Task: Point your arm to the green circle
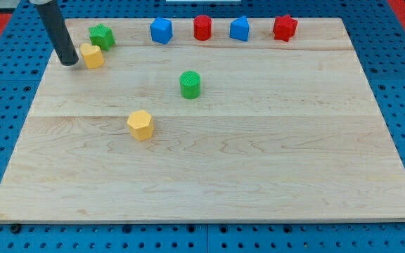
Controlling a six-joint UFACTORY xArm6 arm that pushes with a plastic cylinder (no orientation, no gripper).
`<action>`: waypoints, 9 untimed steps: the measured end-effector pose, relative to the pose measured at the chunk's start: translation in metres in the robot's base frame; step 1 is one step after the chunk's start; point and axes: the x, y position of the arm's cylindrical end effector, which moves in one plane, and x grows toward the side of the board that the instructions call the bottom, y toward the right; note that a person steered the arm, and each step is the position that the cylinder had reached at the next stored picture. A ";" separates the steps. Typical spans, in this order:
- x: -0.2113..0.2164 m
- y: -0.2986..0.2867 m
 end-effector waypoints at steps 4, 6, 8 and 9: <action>0.023 0.024; 0.014 0.121; 0.014 0.257; 0.060 0.272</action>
